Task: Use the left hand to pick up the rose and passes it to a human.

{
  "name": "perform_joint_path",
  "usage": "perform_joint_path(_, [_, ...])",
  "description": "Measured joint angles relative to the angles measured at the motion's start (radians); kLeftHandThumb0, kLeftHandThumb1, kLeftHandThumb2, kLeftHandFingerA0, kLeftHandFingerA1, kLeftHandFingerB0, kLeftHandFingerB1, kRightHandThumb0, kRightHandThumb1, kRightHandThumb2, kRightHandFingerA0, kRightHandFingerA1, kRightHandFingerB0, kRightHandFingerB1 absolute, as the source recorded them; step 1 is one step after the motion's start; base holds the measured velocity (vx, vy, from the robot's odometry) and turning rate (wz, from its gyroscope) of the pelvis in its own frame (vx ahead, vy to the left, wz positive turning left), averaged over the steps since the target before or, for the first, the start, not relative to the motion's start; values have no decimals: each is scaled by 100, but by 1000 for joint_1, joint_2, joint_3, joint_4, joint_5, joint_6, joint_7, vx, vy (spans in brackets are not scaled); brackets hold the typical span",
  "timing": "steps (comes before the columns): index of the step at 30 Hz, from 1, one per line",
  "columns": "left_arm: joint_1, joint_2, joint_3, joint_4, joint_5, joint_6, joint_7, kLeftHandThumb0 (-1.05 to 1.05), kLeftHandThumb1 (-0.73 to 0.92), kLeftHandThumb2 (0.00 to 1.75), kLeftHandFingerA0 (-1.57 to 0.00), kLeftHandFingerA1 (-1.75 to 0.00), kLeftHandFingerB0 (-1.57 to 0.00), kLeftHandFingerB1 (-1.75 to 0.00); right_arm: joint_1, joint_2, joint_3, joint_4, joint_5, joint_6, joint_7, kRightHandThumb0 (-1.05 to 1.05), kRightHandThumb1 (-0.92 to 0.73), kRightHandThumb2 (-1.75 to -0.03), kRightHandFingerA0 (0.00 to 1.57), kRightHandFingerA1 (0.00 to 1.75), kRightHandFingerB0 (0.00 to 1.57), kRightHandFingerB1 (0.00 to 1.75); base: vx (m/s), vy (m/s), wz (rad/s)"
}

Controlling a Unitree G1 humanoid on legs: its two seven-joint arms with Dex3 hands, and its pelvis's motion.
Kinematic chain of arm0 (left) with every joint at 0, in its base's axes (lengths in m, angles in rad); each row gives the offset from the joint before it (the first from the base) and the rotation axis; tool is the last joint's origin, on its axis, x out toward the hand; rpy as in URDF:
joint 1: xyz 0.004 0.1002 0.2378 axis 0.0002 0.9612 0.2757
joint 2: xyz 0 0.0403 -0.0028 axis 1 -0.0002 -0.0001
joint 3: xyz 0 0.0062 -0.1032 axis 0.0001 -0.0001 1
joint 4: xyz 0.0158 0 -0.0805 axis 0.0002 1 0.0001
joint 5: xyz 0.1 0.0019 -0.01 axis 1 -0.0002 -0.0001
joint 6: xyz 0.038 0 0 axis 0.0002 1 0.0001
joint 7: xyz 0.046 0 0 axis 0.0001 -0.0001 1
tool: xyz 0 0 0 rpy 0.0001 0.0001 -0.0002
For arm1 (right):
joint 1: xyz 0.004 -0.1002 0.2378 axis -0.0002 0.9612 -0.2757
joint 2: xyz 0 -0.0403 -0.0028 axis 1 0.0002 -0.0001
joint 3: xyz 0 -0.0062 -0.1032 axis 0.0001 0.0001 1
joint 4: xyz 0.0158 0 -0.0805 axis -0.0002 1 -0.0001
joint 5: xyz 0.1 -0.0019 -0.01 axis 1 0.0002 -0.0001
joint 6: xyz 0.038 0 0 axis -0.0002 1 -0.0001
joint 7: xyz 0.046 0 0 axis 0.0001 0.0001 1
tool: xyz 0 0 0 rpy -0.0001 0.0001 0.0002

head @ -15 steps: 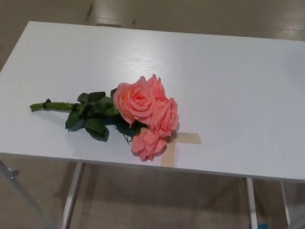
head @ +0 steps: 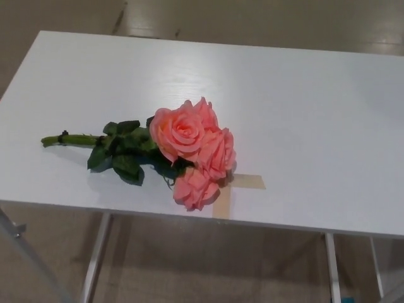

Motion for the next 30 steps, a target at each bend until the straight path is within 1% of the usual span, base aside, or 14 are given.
perform_joint_path(3, [35,12,-1,-91,-4,-37,-44,-49,46,54,-12,-30,-2,-21,0,0,0,0,0,-3,0,-26,-70,-60,68,44,51,38,0,0,0])
perform_joint_path(4, [43,15,0,-110,-5,-45,-56,-61,39,70,-6,-31,-21,-38,0,0,0,0,0,-4,0,-26,-70,-60,68,45,51,38,0,0,0])
perform_joint_path(6, [76,20,5,-183,-18,-55,-84,-63,40,70,-12,-36,-39,-42,0,0,0,0,-1,-4,0,-26,-69,-60,68,45,52,38,0,0,0])
perform_joint_path(9, [131,27,16,-305,-44,-60,-125,-63,39,71,-18,-38,-43,-44,0,0,0,0,-2,-4,0,-26,-69,-60,68,45,51,38,0,0,0])
perform_joint_path(10, [157,29,19,-358,-57,-60,-143,-63,39,71,-18,-38,-43,-44,0,0,0,0,-3,-4,0,-26,-69,-60,68,45,51,38,0,0,0])
perform_joint_path(11, [181,31,21,-406,-70,-60,-159,-56,46,55,-30,-33,-51,-38,0,0,0,0,-3,-4,0,-26,-69,-60,68,45,51,38,0,0,0])
perform_joint_path(14, [245,40,25,-537,-102,-58,-203,-55,46,55,-33,-34,-52,-38,-1,0,0,0,-3,-4,0,-26,-70,-60,68,45,51,38,0,0,0])
perform_joint_path(15, [266,46,26,-585,-116,-57,-219,-57,44,55,-42,-39,-53,-40,-2,0,0,0,-3,-4,0,-26,-70,-61,68,45,51,38,0,0,0])
perform_joint_path(21, [350,103,29,-809,-173,-47,-292,-54,43,54,-45,-39,-54,-40,-5,0,-1,0,-3,-4,0,-26,-70,-61,68,45,51,38,0,0,0])
perform_joint_path(22, [370,121,32,-870,-192,-42,-311,-51,42,53,-43,-39,-54,-40,-5,0,-1,0,-3,-4,0,-34,-61,-76,64,54,48,48,0,0,0])
perform_joint_path(23, [382,133,35,-909,-201,-40,-321,-50,41,53,-44,-39,-54,-40,-6,0,-1,0,-3,-4,1,-34,-61,-76,64,54,49,48,0,0,0])
perform_joint_path(27, [434,185,55,-1070,-243,-27,-361,-50,41,53,-44,-39,-54,-40,-7,0,-1,0,-3,-4,1,-34,-61,-76,64,54,49,48,0,0,0])
perform_joint_path(28, [449,198,61,-1114,-255,-22,-374,-48,40,53,-46,-40,-52,-39,-7,0,-1,0,-3,-4,1,-26,-70,-60,69,45,53,39,0,0,0])
perform_joint_path(30, [474,223,74,-1193,-278,-15,-394,-48,40,53,-46,-40,-52,-39,-7,0,-1,0,-3,-3,1,-26,-70,-60,69,45,53,39,0,0,0])
